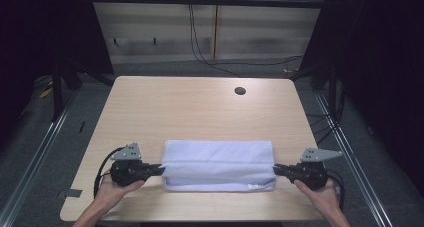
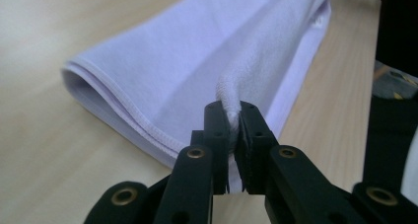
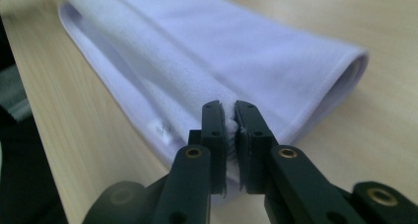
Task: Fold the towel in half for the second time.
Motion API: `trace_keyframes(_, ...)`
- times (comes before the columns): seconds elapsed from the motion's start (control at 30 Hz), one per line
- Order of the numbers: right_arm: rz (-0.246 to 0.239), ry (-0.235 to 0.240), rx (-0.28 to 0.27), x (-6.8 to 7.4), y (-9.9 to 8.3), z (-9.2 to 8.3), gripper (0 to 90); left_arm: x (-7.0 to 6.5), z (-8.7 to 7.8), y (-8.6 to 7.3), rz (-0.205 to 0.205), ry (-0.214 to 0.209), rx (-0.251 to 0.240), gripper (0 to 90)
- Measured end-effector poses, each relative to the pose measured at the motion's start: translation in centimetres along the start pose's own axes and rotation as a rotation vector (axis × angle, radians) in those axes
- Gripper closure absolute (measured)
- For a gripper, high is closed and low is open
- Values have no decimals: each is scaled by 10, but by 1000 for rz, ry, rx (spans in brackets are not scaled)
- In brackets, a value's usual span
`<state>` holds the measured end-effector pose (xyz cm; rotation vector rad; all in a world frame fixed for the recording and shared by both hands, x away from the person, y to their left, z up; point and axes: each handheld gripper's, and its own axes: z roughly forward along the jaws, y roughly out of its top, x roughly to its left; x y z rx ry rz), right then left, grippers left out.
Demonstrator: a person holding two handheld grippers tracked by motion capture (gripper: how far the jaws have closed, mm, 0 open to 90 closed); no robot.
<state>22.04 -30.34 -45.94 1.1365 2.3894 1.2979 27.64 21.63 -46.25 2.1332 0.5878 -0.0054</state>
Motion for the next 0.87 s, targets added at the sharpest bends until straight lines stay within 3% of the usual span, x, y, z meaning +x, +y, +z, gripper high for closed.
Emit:
trace_keyframes(0.07, 10, 18, 49, 3, -13, 0, 773, -2, 4, -7, 6, -39, 42, 818)
trace_keyframes(0.13, 2, -10, 80, 6, -21, -1, 732, -3, 5, -11, 18, -80, 79, 802)
trace_keyframes(0.2, 11, 9, 97, 8, -29, -2, 691, -3, 5, -14, 9, -88, 86, 776)
trace_keyframes(0.27, 20, 10, 119, 12, -35, -2, 660, -7, 8, -20, 2, -119, 123, 746)
trace_keyframes(0.3, 19, 21, 147, 12, -37, 0, 642, -9, 10, -22, 17, -119, 151, 733)
trace_keyframes(0.37, 24, 23, 194, 13, -43, 5, 615, -14, 12, -26, 23, -104, 153, 709)
trace_keyframes(0.43, 23, 3, 176, 14, -43, 3, 557, -19, 10, -25, 24, -108, 134, 651)
trace_keyframes(0.5, 38, -8, 118, 14, -41, -3, 497, -18, 2, -23, 12, -76, 81, 570)
trace_keyframes(0.57, 60, -24, 54, 13, -38, -9, 450, -10, -11, -20, -52, -30, -38, 496)
trace_keyframes(0.67, 76, -78, -47, 10, -33, -18, 409, 9, -21, -19, -141, 35, -149, 444)
trace_keyframes(0.7, 92, -131, -89, 8, -32, -21, 413, 14, -22, -19, -143, 35, -161, 490)
trace_keyframes(0.73, 98, -159, -110, 7, -30, -22, 423, 21, -20, -19, -134, 89, -159, 507)
trace_keyframes(0.77, 95, -195, -131, 2, -29, -23, 414, 25, -19, -19, -155, 100, -164, 478)
trace_keyframes(0.8, 100, -213, -134, -1, -28, -22, 403, 28, -19, -20, -185, 89, -169, 460)
trace_keyframes(0.87, 133, -235, -144, -8, -31, -22, 398, 28, -19, -21, -181, 108, -164, 414)
